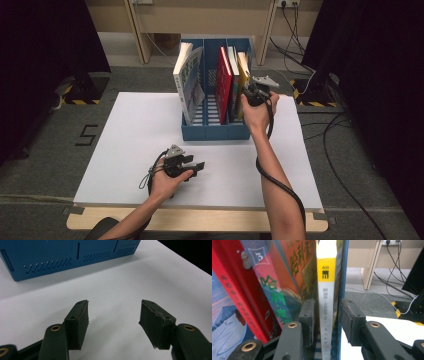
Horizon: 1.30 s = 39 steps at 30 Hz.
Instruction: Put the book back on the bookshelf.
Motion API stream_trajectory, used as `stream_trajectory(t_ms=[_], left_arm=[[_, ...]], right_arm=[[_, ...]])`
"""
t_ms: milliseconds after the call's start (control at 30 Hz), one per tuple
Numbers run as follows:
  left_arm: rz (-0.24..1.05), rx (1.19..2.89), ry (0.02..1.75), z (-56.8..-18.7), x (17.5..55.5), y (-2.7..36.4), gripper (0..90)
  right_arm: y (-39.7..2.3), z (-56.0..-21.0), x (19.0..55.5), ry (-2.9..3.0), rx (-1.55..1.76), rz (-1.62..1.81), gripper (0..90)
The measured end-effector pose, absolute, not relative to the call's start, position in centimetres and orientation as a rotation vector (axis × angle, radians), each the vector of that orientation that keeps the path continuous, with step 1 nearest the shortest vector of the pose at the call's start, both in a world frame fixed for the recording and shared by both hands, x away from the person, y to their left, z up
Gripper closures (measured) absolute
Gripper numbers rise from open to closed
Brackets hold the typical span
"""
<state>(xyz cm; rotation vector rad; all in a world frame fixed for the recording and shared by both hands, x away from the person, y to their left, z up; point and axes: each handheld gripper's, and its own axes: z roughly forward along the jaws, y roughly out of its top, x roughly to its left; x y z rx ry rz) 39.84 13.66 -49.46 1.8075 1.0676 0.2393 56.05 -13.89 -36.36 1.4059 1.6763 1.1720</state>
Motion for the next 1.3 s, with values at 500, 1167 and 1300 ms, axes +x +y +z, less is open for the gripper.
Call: stream_trajectory(t_ms=[500, 1167, 1300], left_arm=[[0.242, 1.806, 1.069, -49.4, 39.9, 13.7, 39.3], [0.248, 1.817, 1.077, -49.5, 40.0, 13.9, 39.4], [0.252, 1.816, 1.078, -49.4, 40.0, 14.0, 39.4]], right_arm=[[-14.4, -36.6, 55.0, 1.702, 1.409, 1.175, 64.5], [-16.1, -37.4, 52.6, 1.735, 1.439, 1.178, 63.9], [-16.3, -37.5, 52.1, 1.748, 1.435, 1.176, 63.5]])
